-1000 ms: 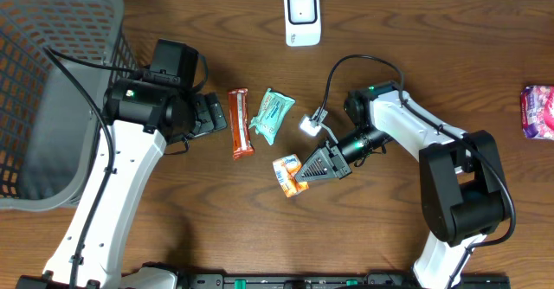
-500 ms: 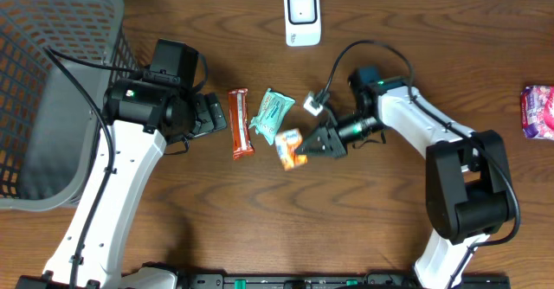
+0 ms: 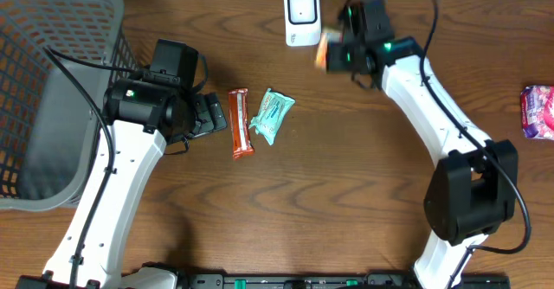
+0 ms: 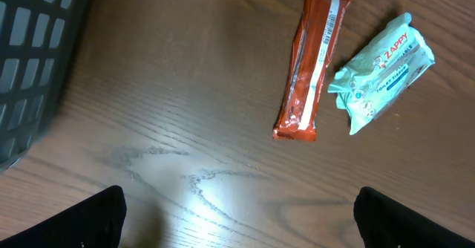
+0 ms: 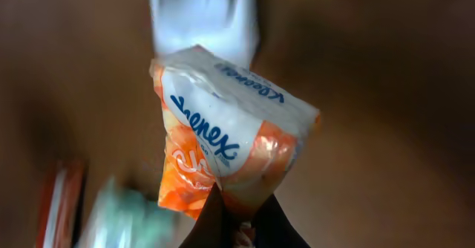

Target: Scan the item barcode

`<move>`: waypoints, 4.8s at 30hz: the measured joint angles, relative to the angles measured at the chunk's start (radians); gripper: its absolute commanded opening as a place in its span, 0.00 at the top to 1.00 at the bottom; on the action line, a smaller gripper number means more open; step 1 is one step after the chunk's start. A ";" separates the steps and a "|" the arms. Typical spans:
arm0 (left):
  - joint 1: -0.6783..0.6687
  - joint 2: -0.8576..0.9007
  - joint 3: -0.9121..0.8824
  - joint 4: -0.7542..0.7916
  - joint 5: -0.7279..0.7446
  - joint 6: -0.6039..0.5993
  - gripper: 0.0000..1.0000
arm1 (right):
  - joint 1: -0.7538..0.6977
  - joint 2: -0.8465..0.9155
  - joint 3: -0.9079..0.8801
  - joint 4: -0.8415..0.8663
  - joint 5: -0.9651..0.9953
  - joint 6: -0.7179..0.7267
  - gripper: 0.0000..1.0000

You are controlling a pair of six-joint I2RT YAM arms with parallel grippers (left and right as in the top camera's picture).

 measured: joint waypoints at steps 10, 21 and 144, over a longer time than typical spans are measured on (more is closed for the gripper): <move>0.000 0.000 0.000 0.000 0.000 0.000 0.02 | 0.111 0.023 0.045 0.321 0.367 0.017 0.99; 0.000 0.000 0.000 0.000 0.000 0.000 0.02 | 0.114 0.389 0.549 -0.014 0.428 -0.141 0.99; 0.000 0.000 0.000 0.000 0.000 0.000 0.02 | 0.113 0.354 0.229 -0.557 -0.756 -0.090 0.17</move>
